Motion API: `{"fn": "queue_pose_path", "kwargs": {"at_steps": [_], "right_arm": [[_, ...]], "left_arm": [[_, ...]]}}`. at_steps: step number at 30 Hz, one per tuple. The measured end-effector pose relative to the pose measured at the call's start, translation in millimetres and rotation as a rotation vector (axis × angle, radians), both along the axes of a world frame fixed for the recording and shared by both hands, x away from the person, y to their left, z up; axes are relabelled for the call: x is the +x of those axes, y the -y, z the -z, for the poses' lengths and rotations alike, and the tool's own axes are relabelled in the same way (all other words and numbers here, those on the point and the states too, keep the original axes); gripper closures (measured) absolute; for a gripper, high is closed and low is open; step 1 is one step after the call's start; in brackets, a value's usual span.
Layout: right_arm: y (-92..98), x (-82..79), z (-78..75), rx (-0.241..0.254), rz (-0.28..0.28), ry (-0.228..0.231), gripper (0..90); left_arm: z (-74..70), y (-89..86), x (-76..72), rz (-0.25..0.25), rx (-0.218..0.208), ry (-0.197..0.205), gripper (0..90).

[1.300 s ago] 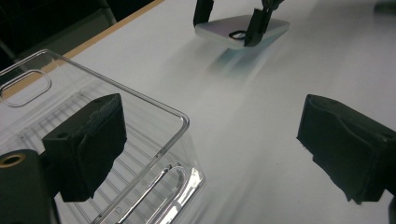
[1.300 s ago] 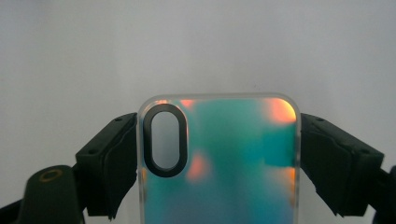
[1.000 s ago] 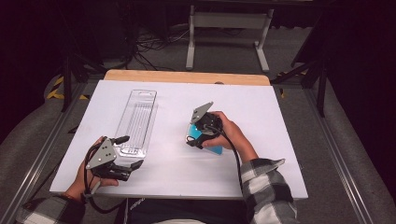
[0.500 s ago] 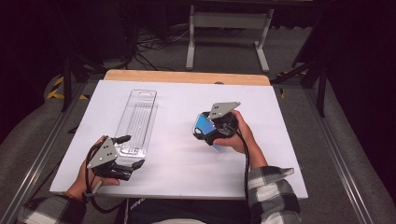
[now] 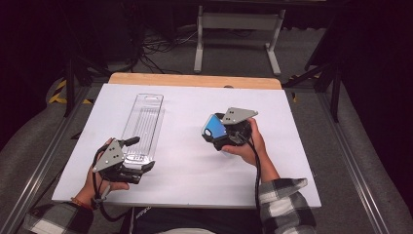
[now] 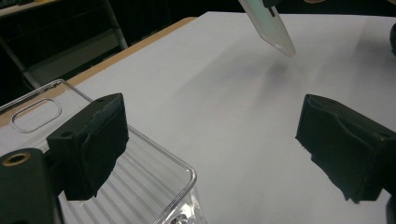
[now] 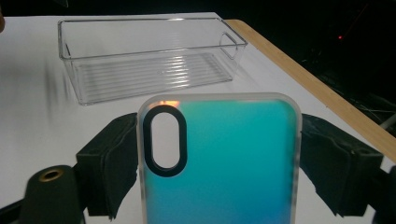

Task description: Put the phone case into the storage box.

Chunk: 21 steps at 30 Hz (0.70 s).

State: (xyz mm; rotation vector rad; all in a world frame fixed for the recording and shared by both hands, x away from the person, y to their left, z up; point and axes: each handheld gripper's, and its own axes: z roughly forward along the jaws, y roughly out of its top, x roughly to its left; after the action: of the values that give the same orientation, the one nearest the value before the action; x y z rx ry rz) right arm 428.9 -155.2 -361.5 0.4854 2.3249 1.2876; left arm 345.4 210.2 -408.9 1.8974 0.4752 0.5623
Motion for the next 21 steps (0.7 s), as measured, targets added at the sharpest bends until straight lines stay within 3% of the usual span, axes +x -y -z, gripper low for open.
{"fn": "queue_pose_path", "kwargs": {"at_steps": [3,6,7,10,21], "right_arm": [[-1.9,-2.9,-1.6,0.021,0.016,0.015,17.8],[-6.2,-8.9,-5.2,0.05,0.038,0.053,17.7],[-7.5,-10.5,-5.6,0.059,0.046,0.061,17.7],[-10.3,-12.9,-6.2,0.068,0.056,0.07,17.7],[-23.2,-23.9,-5.9,0.09,0.111,0.106,17.7]], "left_arm": [[-1.0,2.0,0.3,0.0,0.0,0.001,9.9],[-2.8,4.8,0.6,-0.003,-0.023,0.002,10.9],[-4.9,7.3,-0.2,-0.004,-0.051,0.003,11.0],[-6.9,10.2,-1.1,0.001,-0.063,0.007,11.3],[-4.7,22.0,1.9,0.006,-0.047,0.012,11.4]]}}
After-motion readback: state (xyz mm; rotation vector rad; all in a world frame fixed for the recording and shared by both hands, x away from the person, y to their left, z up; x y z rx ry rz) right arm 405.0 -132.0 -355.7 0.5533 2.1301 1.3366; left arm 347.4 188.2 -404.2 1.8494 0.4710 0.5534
